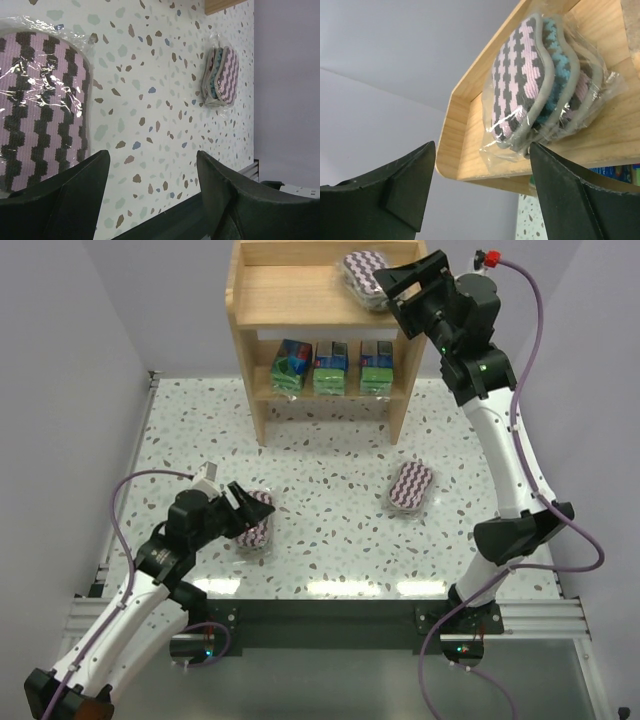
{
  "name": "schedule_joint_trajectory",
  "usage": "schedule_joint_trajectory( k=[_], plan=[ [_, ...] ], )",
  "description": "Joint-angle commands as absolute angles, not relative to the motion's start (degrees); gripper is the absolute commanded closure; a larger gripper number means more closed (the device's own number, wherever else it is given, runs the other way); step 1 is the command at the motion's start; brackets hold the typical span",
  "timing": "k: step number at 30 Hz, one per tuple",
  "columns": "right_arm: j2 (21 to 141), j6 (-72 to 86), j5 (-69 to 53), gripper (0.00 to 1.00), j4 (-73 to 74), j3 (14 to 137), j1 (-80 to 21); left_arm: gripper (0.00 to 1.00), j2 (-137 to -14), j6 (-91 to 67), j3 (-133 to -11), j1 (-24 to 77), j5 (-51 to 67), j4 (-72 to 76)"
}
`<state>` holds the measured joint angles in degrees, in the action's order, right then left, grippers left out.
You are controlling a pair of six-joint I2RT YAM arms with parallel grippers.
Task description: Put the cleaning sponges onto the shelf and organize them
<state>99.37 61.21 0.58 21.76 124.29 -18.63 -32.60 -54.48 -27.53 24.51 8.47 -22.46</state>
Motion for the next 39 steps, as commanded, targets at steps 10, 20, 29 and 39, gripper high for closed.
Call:
schedule_joint_trajectory(
  k=[10,20,29,39],
  plan=[
    [73.4,50.4,-12.1,0.13,12.1,97.8,-18.5,0.19,-31.2,-60.6,-32.8,24.6,-7.1,-42.2],
    [54.2,43.0,-14.7,0.1,24.9,75.0,-18.8,0.2,-28.0,-79.8,-16.7,24.7,1.8,-35.9],
    [47.5,40.8,-16.0,0.08,32.8,55.9,-18.9,0.17,-29.1,-85.0,-13.0,24.7,-1.5,-27.8],
    [43.8,41.7,-15.7,0.08,33.6,46.2,-18.9,0.56,-36.3,-84.1,-8.1,24.7,-1.3,-14.9]
  ],
)
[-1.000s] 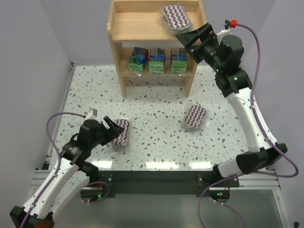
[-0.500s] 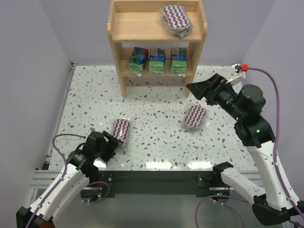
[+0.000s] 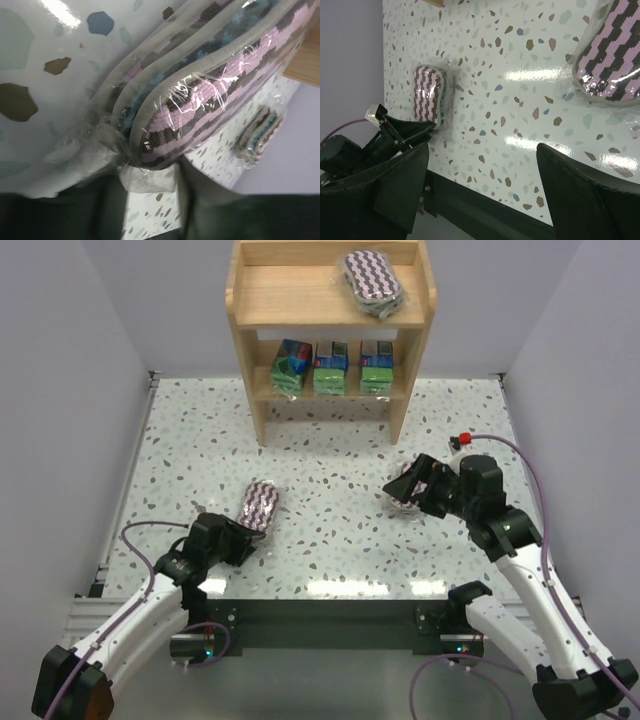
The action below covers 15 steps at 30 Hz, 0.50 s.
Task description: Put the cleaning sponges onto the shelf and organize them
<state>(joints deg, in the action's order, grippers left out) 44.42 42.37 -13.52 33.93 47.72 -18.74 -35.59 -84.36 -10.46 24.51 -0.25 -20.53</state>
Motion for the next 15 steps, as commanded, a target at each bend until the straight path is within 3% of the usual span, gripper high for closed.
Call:
schedule_joint_trajectory(
  k=[1,2,3,4,15],
  plan=[
    [43.7,41.8,-15.8,0.08,33.5,45.4,-18.9,0.66,-36.3,-84.1,-7.6,24.7,-1.1,-14.2],
    [43.6,41.8,-15.8,0.08,33.7,44.9,-18.9,0.75,-36.1,-84.0,-6.9,24.7,-0.9,-13.5],
    [43.5,41.8,-15.7,0.08,33.8,44.6,-18.9,0.92,-35.9,-83.9,-6.8,24.7,-0.7,-13.2],
    [43.2,41.8,-15.7,0.08,33.8,44.0,-18.9,1.0,-35.7,-83.4,-6.9,24.7,-0.6,-13.4],
    [42.3,41.2,-15.6,0.08,34.8,41.5,-18.9,1.0,-25.2,-78.1,-25.2,24.7,1.0,-23.5]
  ],
)
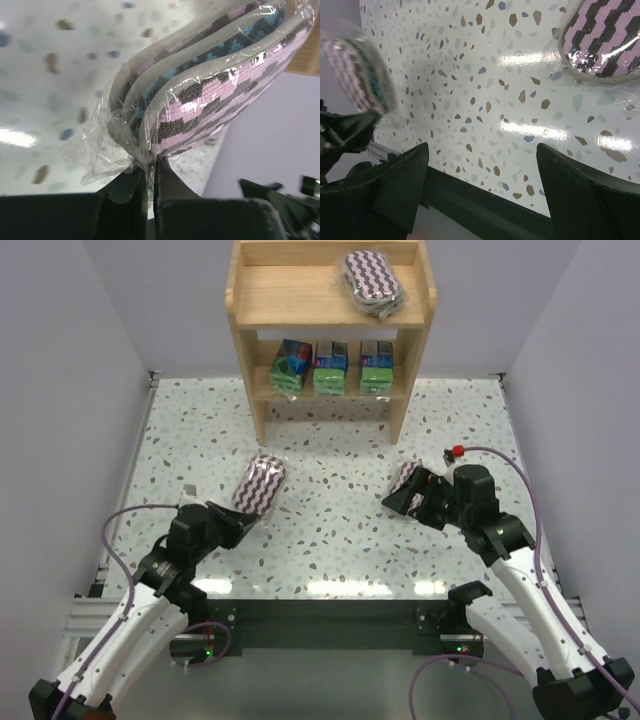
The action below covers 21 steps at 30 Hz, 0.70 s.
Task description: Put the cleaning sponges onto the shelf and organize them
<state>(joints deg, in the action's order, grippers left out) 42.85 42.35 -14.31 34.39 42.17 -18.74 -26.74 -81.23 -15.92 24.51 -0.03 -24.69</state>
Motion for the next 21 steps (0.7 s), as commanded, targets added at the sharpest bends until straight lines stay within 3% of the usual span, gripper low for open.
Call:
schedule_joint_trajectory(
  k=[1,7,13,21],
  plan=[
    [42.4,41.2,-15.6,0.08,34.8,41.2,-18.8,1.0,-25.7,-77.1,-27.3,24.7,1.5,-23.1],
    [42.3,41.3,-16.0,0.08,34.1,41.8,-18.9,1.0,-35.0,-70.4,-44.7,24.7,5.5,-15.0],
    [43.9,41.1,-16.2,0.08,32.9,44.5,-18.9,1.0,-53.3,-65.7,-65.2,24.7,6.6,-7.9],
    [45.2,40.5,-16.0,0.08,32.6,48.7,-18.9,1.0,-71.4,-71.3,-86.8,23.7,2.8,-4.0]
  ],
)
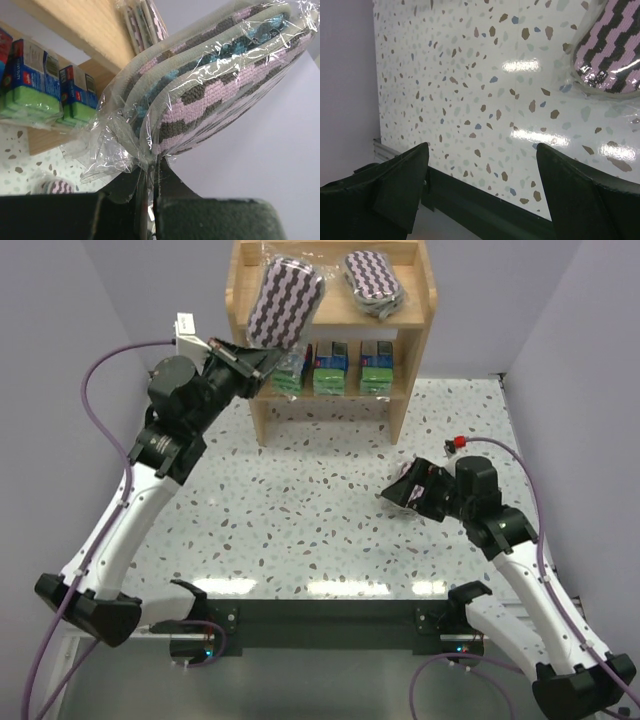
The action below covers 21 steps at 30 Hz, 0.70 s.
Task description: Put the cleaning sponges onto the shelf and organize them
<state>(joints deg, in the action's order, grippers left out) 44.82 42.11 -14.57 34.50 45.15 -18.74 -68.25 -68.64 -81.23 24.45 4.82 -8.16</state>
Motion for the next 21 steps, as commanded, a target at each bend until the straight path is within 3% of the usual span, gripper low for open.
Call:
schedule_joint_trajectory(
  k=[1,10,14,21],
  plan=[
    [45.0,40.5,-15.9,0.08,32.7,49.0,-19.0,1.0,-74.3,-72.8,-89.5,23.3,2.6,-3.8],
    [43.7,40.1,-16.5,0.08,33.5,49.4,-18.9,1.0,-88.5,-81.2,-105.1,20.5,1.1,-7.5],
    [43.2,39.7,-16.4,0.08,34.2,49.5,-18.9,0.79,-92.1,-81.7,-112.7,19.8,0.1,-11.8],
    [42.8,39.7,-16.7,0.08,34.7,49.7,-18.9,0.72,-92.6,-83.5,-113.2,19.1,-1.6,-14.1]
  ],
)
